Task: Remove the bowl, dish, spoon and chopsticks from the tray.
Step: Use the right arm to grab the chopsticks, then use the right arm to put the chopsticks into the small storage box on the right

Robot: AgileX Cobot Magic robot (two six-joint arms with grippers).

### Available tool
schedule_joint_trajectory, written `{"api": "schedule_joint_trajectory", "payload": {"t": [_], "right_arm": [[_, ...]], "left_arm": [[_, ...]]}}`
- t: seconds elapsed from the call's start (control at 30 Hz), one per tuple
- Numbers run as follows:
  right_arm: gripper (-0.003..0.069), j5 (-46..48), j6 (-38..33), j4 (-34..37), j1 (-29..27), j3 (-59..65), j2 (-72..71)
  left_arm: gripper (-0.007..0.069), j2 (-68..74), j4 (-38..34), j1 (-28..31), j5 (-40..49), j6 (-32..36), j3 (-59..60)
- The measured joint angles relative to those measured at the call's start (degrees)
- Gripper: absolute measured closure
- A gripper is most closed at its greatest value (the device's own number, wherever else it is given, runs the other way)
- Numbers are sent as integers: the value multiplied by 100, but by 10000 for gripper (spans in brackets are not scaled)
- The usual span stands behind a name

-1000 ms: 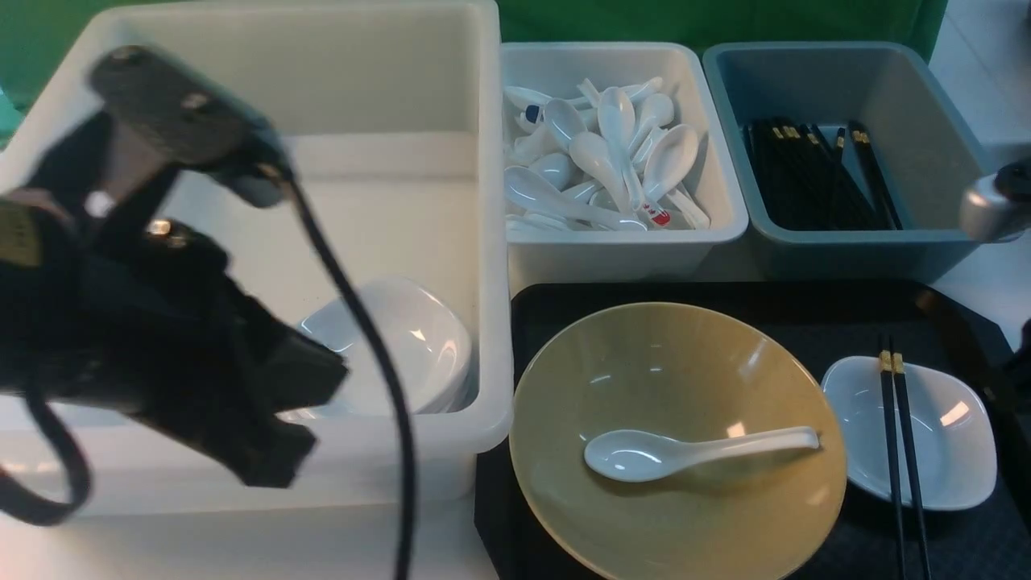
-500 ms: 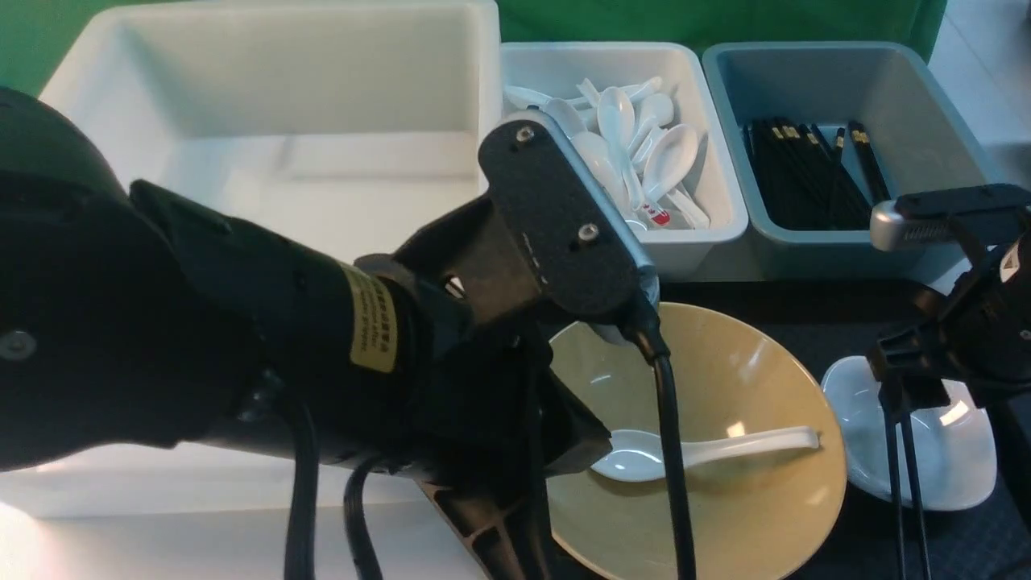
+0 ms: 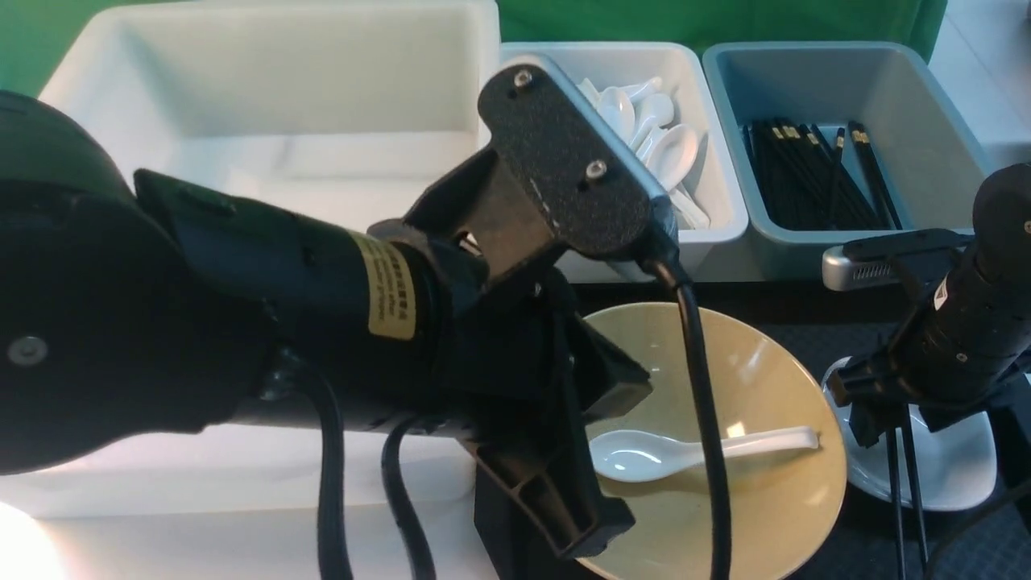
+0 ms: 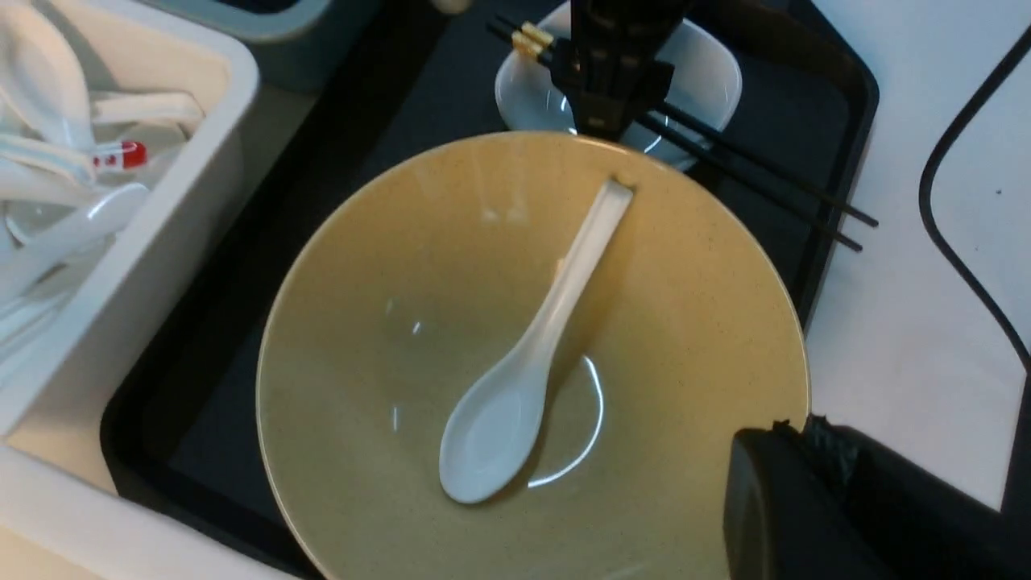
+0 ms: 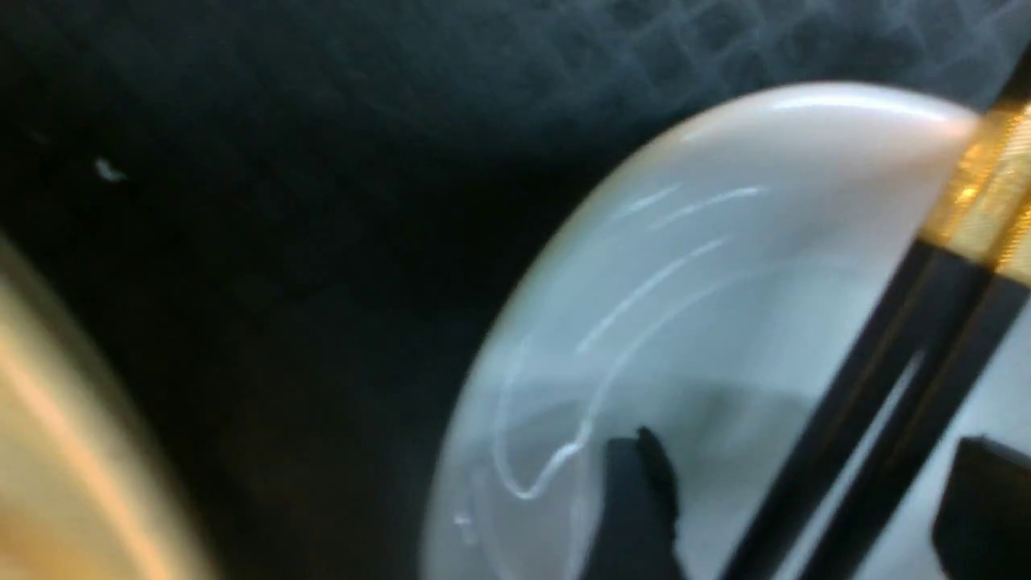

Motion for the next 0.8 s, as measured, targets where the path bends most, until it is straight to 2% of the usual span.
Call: {"api": "schedule_joint_trajectory", "payload": {"t": [0.13, 0.17, 0.2, 0.27, 0.37, 0.6, 0.73, 0.8], "right_arm": [[358, 0, -7, 400, 0, -6, 0], [368, 0, -7, 400, 0, -6, 0], [454, 0, -1, 449, 0, -6, 0], [501, 0, 5, 463, 0, -18, 0], [502, 54, -23, 476, 0, -17, 0], [502, 384, -604, 476, 0, -42, -493], [502, 627, -944, 389, 0, -734, -1411], [502, 616, -1002, 290, -39, -1317, -1501]], "left_arm": [[636, 45, 154, 0, 198, -4, 0], [636, 45, 156, 0, 223, -4, 0], [636, 45, 248, 0, 420, -4, 0], [636, 45, 349, 0, 575, -4, 0], [636, 45, 564, 0, 788, -4, 0], [636, 45, 740, 0, 849, -22, 0], [636, 50, 813, 0, 702, -58, 0], [636, 64, 842, 8, 446, -353, 0]]}}
